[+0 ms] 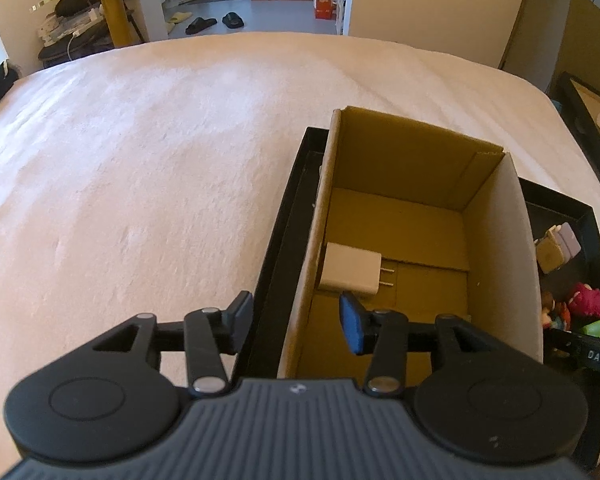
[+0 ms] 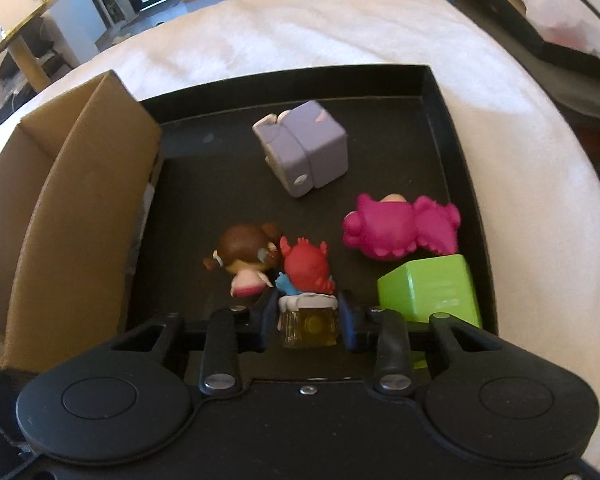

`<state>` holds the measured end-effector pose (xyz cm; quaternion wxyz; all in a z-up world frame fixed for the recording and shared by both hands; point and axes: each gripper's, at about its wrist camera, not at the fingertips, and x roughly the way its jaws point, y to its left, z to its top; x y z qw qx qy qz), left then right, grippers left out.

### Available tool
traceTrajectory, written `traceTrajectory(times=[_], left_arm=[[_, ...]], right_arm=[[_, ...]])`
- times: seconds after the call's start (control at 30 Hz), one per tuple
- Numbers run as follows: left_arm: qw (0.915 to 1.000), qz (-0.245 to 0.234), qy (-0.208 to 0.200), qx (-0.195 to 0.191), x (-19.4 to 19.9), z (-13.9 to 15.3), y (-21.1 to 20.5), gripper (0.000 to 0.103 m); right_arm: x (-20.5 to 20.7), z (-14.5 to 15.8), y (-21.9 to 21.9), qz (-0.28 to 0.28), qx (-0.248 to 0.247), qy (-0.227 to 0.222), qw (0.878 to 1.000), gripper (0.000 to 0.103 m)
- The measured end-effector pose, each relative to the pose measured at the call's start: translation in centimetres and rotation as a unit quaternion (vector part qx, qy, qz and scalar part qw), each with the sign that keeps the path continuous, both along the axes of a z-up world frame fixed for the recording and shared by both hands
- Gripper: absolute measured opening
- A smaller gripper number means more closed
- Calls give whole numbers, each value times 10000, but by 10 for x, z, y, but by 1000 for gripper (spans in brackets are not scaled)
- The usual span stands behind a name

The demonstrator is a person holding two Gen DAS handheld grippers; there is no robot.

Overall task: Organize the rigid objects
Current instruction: 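Grasp the red figurine with the right gripper, then carry the red figurine into the box and release it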

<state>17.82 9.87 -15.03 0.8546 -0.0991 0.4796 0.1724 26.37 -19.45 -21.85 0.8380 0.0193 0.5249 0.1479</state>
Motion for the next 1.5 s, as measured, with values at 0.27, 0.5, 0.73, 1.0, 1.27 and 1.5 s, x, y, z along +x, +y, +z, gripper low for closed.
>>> traceTrajectory(times=[0.27,0.5,0.73,1.0,1.27,1.5], left_arm=[[10000,-2,-31,17,-5,3,1,46],[9999,-29,-133,-41,-8,8,2,46],[9996,-38,-251,-99,-11,11,6,46],[9987,-69,-432,-265,-17,9,9,46],[9975,-92,-496,-494,-19,0,15,42],[9962,-108,-534,-678,-20,-9,21,39]], right_arm=[[-6,29,-7,5,388,-179,9991,31],[-10,51,2,202,693,-376,9967,31],[-16,64,13,352,859,-465,9946,31],[-18,86,36,534,908,-642,9924,31],[-14,106,65,708,873,-786,9905,31],[-9,115,101,1069,765,-832,9878,32]])
